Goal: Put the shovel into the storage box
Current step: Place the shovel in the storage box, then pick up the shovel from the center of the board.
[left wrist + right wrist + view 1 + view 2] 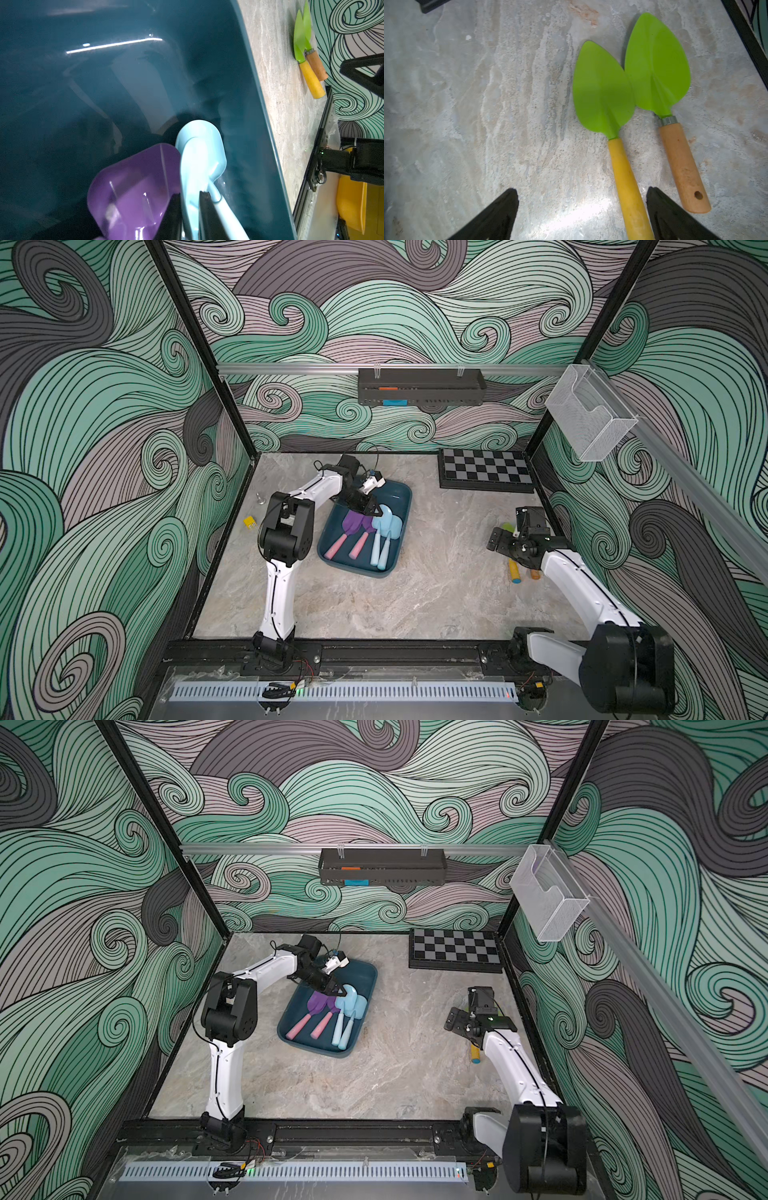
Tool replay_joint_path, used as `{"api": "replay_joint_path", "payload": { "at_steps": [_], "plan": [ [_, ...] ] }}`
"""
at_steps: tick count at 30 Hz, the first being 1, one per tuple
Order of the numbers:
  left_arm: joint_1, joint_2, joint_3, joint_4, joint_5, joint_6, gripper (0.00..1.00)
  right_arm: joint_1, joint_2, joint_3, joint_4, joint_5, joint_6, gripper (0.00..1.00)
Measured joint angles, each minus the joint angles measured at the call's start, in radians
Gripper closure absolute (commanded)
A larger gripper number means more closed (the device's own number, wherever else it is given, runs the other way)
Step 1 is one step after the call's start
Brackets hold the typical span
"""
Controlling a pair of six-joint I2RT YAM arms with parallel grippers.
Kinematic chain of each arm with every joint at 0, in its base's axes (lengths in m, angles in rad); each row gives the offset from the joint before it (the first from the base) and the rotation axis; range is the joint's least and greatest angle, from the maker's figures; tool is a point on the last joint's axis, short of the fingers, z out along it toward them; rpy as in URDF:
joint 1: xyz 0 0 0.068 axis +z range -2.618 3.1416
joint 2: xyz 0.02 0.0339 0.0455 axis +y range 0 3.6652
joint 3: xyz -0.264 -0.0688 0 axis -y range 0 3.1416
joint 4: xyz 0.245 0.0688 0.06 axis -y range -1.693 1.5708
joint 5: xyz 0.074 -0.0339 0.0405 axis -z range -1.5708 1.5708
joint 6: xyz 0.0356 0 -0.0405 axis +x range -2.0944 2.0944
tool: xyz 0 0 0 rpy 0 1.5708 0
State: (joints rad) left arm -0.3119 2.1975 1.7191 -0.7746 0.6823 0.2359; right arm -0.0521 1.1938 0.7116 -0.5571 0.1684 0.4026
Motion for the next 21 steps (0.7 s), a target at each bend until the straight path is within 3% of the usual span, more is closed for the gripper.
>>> {"api": "replay_joint_path", "payload": {
  "at_steps": [4,9,16,21],
  "plan": [
    [0.000,0.000,0.000,0.000,-0.008,-0.007,0.65,-0.020,0.060,0.000,0.009,0.005,0.000,0.03],
    [0.000,-0.003,-0.004,0.005,-0.024,-0.011,0.63,-0.068,0.113,0.000,0.014,0.004,-0.002,0.21],
    [0.003,-0.063,-0.060,0.024,-0.029,-0.021,0.63,-0.106,0.174,-0.002,0.022,-0.002,0.004,0.38],
    [0.012,-0.144,-0.105,0.047,-0.027,-0.031,0.63,-0.118,0.266,0.000,0.032,-0.038,0.004,0.42]
  ]
}}
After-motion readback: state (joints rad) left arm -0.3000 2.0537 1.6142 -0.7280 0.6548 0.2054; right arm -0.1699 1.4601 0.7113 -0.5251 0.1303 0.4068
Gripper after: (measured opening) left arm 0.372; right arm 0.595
